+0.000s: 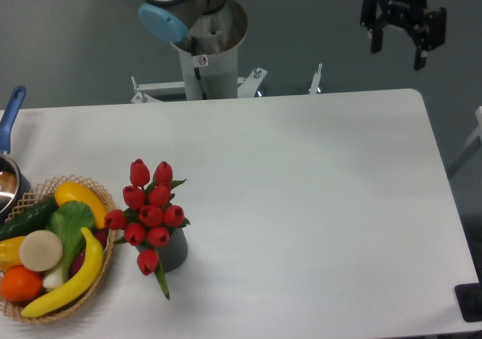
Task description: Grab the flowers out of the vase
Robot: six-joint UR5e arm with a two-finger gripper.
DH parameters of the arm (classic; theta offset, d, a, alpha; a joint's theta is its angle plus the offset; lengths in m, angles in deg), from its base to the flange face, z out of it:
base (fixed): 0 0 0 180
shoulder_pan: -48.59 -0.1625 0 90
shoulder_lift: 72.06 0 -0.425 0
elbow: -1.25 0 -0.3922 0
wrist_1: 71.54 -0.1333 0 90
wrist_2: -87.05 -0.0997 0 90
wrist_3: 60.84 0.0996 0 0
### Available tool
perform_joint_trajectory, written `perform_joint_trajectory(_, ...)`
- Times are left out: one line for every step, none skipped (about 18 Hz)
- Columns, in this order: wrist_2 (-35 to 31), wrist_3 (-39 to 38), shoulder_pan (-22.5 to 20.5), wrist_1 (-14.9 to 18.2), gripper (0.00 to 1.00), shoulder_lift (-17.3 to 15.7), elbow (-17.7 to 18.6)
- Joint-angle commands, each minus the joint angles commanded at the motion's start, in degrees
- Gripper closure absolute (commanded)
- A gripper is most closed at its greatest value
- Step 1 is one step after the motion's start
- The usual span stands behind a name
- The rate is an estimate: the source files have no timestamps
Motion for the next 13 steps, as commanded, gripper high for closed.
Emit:
perform_joint_trajectory(0.0,0.0,-0.1,0.0,0.00,0.0,0.0)
perform_joint_trajectory(0.0,-0.1,0.0,-0.1,0.00,0.0,0.0)
perform_joint_trajectory(-0.1,-0.1,0.1,-0.1,0.00,-0.1,0.0)
perform_joint_trajectory(-0.1,0.0,0.2,0.0,0.00,-0.1,0.0)
perform_joint_trajectory(-0.1,0.0,0.3,0.0,0.00,-0.1,0.0)
perform_joint_trajectory(-0.1,-0.2,0.4,-0.1,0.00,-0.1,0.0)
perform_joint_trajectory(0.0,-0.8,0.4,0.0,0.00,-0.1,0.1)
perform_joint_trajectory(0.1,-1.8,0.5,0.0,0.00,0.0,0.2)
perform_joint_trajectory(0.9,-3.3,0.6,-0.1,0.00,-0.1,0.6)
perform_joint_trajectory(1.6,-4.8,0.6,-0.2,0.00,-0.2,1.0)
perform_joint_trajectory(1.8,-6.5,0.6,-0.2,0.00,-0.2,1.1)
perform_joint_trajectory(2.0,-8.3,0.8,-0.2,0.00,-0.2,1.3)
perform_joint_trajectory(2.0,-10.4,1.4,-0.2,0.00,-0.2,1.3)
